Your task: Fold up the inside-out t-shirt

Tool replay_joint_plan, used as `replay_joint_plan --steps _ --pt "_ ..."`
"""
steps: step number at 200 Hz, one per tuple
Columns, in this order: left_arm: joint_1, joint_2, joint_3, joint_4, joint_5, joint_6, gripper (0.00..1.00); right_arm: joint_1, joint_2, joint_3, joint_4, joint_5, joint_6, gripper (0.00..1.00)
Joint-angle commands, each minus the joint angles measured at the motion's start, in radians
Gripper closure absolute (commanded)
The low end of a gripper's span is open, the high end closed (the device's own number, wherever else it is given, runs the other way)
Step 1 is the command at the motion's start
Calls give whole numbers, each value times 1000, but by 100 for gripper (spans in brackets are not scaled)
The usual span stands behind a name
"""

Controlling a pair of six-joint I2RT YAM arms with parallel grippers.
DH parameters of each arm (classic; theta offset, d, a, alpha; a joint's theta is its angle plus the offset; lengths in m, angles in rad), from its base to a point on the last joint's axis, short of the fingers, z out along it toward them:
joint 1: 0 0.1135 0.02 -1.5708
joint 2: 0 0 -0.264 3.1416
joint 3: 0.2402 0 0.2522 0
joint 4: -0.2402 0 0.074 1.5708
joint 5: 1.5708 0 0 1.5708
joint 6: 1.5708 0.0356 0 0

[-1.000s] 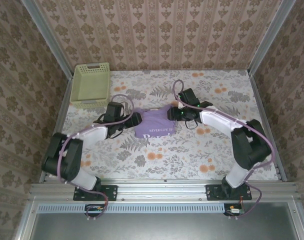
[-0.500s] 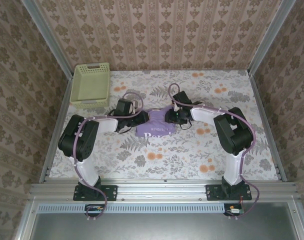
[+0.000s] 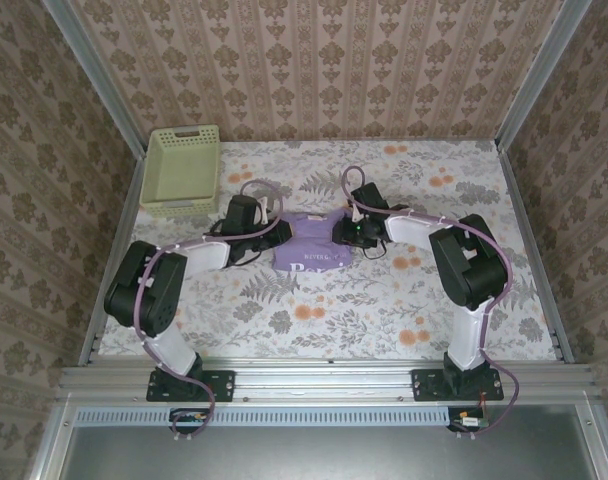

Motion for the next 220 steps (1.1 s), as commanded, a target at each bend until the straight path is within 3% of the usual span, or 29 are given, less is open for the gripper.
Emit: replay_joint_plan --steps 1,43,78,110,130,164,191,220 --pt "-3 -42 -1 1 15 12 95 -12 -34 -29 -12 15 9 53" --pt "-2 -34 20 -39 -16 36 97 -16 -42 -30 -16 30 2 48" --pt "26 35 93 -43 -24 56 99 -48 -22 12 -33 46 -24 53" --pt "24 133 175 -53 -51 30 99 -63 -67 77 -132 210 -97 38" --pt "25 176 189 -48 -79 -9 99 -55 -117 99 -180 263 -127 34" --pt "41 215 191 -36 -97 -36 96 63 -173 110 -211 310 -148 30" --pt "52 226 193 -35 -79 -44 84 158 -88 174 -219 301 -113 26" --pt "74 182 167 -69 -80 -48 66 176 53 277 -231 283 -79 23"
